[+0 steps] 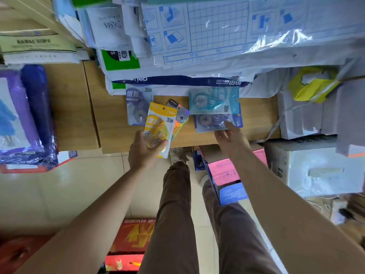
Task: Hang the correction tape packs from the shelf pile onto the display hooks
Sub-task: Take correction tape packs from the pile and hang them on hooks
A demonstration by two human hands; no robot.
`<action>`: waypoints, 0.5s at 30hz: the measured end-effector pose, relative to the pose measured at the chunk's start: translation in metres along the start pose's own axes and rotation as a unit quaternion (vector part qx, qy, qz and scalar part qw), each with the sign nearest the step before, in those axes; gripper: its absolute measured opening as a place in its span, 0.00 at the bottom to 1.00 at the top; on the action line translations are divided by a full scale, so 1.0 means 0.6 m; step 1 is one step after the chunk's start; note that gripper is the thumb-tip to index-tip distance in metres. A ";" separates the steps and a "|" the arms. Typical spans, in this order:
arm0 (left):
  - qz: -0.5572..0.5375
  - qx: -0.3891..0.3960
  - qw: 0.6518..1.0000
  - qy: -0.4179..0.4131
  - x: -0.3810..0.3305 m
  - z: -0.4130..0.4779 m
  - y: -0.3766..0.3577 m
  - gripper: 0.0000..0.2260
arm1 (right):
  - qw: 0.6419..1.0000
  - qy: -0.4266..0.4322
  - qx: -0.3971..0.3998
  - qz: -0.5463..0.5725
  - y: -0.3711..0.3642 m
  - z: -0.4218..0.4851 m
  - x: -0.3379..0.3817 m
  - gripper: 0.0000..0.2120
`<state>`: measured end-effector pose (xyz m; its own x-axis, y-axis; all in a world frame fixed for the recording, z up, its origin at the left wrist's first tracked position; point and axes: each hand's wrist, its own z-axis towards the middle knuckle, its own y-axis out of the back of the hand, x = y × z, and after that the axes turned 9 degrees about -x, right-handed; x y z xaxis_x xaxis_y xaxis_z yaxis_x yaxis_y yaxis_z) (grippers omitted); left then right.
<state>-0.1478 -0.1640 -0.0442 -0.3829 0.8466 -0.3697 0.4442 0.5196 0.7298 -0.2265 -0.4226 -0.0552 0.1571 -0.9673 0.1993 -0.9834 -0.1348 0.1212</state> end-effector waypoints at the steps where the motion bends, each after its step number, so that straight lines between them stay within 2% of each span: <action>1: -0.011 0.003 1.000 0.005 -0.001 -0.007 -0.004 0.32 | 0.999 0.011 -0.009 -0.030 -0.002 0.002 -0.009 0.12; 3: -0.033 0.004 0.999 0.012 -0.004 -0.019 -0.008 0.32 | 0.996 0.016 -0.041 -0.077 -0.007 0.006 -0.022 0.16; 5: -0.051 0.009 0.999 0.008 -0.004 -0.024 -0.009 0.31 | 0.997 -0.004 -0.060 -0.041 -0.012 0.004 -0.026 0.24; 6: -0.054 0.013 0.998 0.002 -0.003 -0.025 -0.009 0.31 | 0.998 -0.007 -0.059 -0.037 -0.014 0.001 -0.024 0.24; 10: -0.051 0.021 0.998 -0.012 -0.001 -0.024 -0.004 0.30 | 0.998 0.016 -0.048 -0.031 -0.006 -0.005 -0.015 0.21; 15: -0.065 0.019 0.997 -0.021 -0.010 -0.028 0.003 0.26 | 0.993 0.094 -0.047 -0.053 0.031 -0.008 0.006 0.18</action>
<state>-0.1581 -0.1702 -0.0309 -0.4053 0.7756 -0.4840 0.4240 0.6285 0.6521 -0.2438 -0.4277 -0.0475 0.2827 -0.8905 0.3566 -0.9488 -0.2049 0.2405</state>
